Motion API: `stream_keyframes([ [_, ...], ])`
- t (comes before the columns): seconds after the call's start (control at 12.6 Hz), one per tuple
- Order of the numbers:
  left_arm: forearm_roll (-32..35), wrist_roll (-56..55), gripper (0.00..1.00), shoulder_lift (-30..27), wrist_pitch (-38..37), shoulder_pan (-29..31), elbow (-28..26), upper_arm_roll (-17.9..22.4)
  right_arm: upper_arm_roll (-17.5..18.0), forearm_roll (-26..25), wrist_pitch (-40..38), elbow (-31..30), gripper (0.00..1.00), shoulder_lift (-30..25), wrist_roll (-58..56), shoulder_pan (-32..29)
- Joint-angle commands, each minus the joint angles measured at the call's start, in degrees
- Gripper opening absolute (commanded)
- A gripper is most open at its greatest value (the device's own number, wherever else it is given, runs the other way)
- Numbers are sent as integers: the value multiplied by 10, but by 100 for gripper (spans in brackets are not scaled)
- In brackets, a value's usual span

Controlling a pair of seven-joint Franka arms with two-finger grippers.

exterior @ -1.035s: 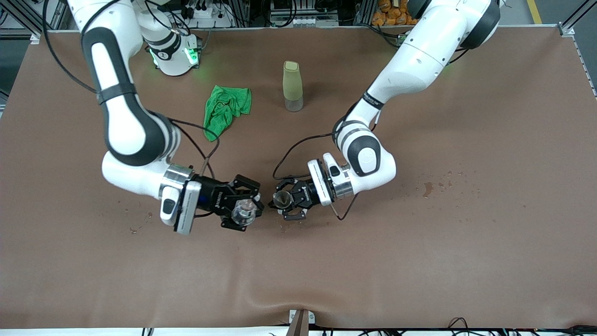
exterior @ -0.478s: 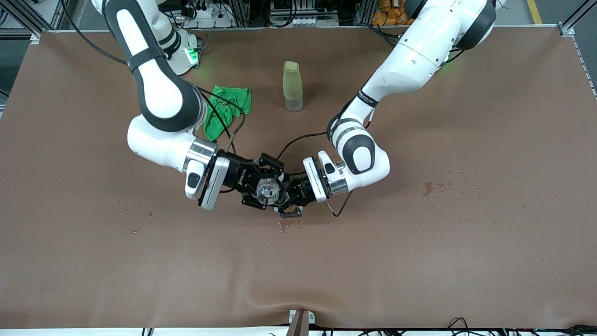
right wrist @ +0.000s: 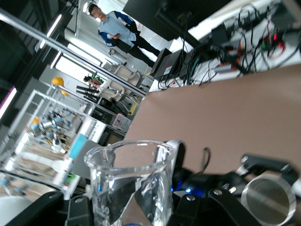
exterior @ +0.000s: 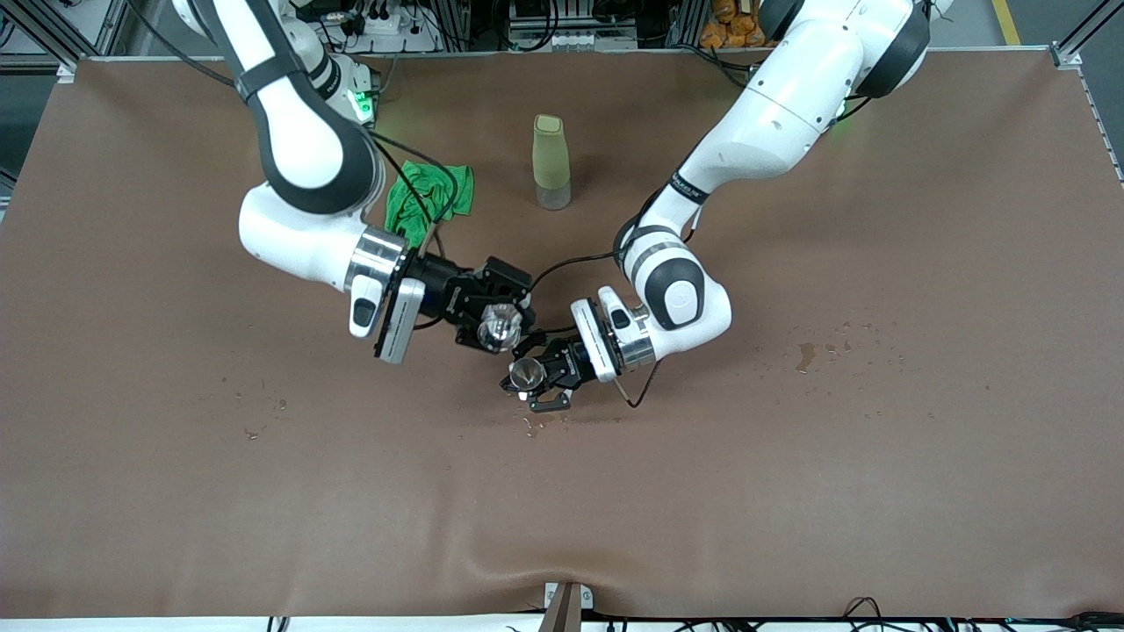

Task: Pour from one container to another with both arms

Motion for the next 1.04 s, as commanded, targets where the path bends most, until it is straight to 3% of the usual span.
stream_keyframes([
  [0.0,-22,17,0,3,6,-5,5,3,-5,13,-2,-22,0,-29,85,15],
  [0.24,-23,17,0,3,6,-5,5,2,-5,12,-3,-23,0,-26,84,16],
  [0.48,-23,17,0,2,6,-5,5,0,-8,12,-81,-20,0,-20,84,-5],
  [0.96,-22,17,0,2,6,-6,5,-1,-8,12,-138,-18,0,-11,108,-28],
])
